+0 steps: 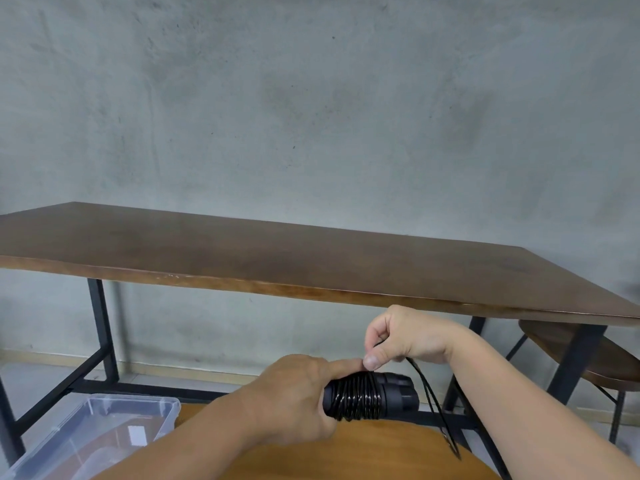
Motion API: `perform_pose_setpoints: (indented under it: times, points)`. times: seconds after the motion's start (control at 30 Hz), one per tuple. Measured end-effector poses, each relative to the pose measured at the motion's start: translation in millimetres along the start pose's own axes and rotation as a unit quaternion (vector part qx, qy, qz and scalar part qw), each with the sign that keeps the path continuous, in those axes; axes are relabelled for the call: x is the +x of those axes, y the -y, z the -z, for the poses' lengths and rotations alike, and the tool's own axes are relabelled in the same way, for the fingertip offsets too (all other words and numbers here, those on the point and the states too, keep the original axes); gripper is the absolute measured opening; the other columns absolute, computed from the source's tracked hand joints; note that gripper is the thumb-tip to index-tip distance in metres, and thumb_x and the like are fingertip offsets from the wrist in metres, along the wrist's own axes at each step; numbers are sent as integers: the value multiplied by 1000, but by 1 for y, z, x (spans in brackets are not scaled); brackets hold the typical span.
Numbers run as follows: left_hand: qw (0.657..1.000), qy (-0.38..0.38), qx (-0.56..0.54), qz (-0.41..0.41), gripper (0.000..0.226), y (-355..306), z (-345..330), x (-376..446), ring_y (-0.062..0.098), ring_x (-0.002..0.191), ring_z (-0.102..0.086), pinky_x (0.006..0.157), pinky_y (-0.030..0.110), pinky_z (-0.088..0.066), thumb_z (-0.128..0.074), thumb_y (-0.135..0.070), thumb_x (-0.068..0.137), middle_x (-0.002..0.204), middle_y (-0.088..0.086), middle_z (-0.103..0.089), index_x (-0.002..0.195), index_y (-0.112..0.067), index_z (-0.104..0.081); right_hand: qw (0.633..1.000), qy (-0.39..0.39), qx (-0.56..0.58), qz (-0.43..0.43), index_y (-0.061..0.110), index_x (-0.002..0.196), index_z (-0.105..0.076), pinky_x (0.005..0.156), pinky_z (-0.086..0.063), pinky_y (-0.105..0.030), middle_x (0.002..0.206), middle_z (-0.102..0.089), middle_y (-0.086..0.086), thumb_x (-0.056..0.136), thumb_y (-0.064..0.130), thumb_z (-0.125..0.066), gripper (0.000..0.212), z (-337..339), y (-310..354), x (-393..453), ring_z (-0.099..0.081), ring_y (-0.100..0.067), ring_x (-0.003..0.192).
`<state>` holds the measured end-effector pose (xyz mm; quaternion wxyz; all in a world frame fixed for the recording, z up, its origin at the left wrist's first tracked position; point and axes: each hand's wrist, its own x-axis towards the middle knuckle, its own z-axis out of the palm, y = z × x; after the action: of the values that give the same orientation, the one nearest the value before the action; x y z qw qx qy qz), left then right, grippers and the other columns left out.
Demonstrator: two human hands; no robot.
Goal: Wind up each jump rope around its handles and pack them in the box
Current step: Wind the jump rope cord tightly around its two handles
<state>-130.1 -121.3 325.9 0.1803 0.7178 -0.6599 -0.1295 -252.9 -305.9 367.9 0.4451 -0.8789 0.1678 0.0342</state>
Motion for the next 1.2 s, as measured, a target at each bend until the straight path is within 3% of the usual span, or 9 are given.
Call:
perform_pose_setpoints:
  times: [0.1, 0.2, 0.33, 0.4, 0.53, 0.63, 0.73, 0.97, 1.2]
  points:
    - [999, -22, -35, 19, 83, -1, 1, 1, 8, 71, -53, 60, 13, -36, -63, -24, 80, 82, -10, -59, 141, -60, -20, 987, 6, 163, -2, 13, 70, -67, 58, -48, -21, 64, -65, 2, 64, 19, -87, 22, -5, -16, 4, -60, -9, 58]
    - [997, -19, -74, 29, 88, 0, 4, 0, 8, 63, -50, 55, 12, -37, -62, -20, 78, 78, -4, -60, 141, -62, -16, 956, 31, 291, 16, 13, 75, -67, 59, -54, -25, 71, -66, -4, 52, 35, -96, 43, -13, -32, 8, -64, -16, 62]
    - [986, -22, -164, 18, 90, -4, 8, -4, 3, 58, -49, 56, 12, -38, -62, -10, 78, 64, -20, -55, 135, -71, -26, 909, 3, 413, 52, 9, 78, -71, 63, -55, -30, 76, -65, -8, 48, 39, -97, 49, -35, -43, 10, -63, -17, 66]
    - [981, -29, -189, 16, 89, -3, 7, -5, 1, 59, -51, 57, 11, -38, -61, -6, 79, 75, -20, -59, 135, -69, -31, 883, -26, 465, 59, 10, 77, -74, 66, -49, -31, 78, -62, -9, 48, 36, -97, 45, -48, -47, 12, -61, -16, 69]
    - [969, -52, -240, 5, 88, 4, -1, -3, 4, 67, -51, 62, 14, -42, -60, -2, 75, 106, -9, -67, 132, -66, -42, 831, -78, 549, 44, 7, 77, -61, 45, -28, -19, 68, -47, -6, 80, 24, -73, 21, -68, -44, 16, -41, -10, 55]
    - [961, -81, -262, 21, 85, 11, -6, 2, 6, 62, -49, 58, 18, -41, -59, 0, 74, 97, -9, -65, 128, -64, -47, 806, -110, 580, 38, 8, 74, -59, 41, -21, -16, 61, -42, -2, 93, 13, -54, 20, -76, -38, 18, -32, -6, 45]
    - [953, -104, -280, 50, 81, 17, -9, 5, 6, 57, -46, 55, 20, -42, -60, 1, 75, 88, -8, -62, 126, -61, -50, 818, -167, 550, 13, 6, 83, -56, 41, -20, -18, 60, -42, -1, 101, 4, -41, 24, -83, -36, 22, -28, -6, 47]
    - [958, -151, -217, 110, 79, 31, -11, 13, 13, 53, -48, 51, 25, -48, -58, -9, 73, 93, 5, -70, 122, -70, -44, 897, -216, 384, -43, 6, 99, -61, 46, -19, -22, 62, -43, 1, 106, 22, -42, 26, -96, -27, 16, -24, -9, 48]
    - [979, -143, -28, 143, 77, 35, -16, 18, 10, 80, -59, 70, 20, -50, -57, -24, 82, 97, -13, -64, 139, -64, -25, 967, -233, 26, -100, 5, 84, -65, 48, -27, -26, 63, -45, -3, 99, 21, -48, 28, -97, -19, 6, -35, -14, 50]
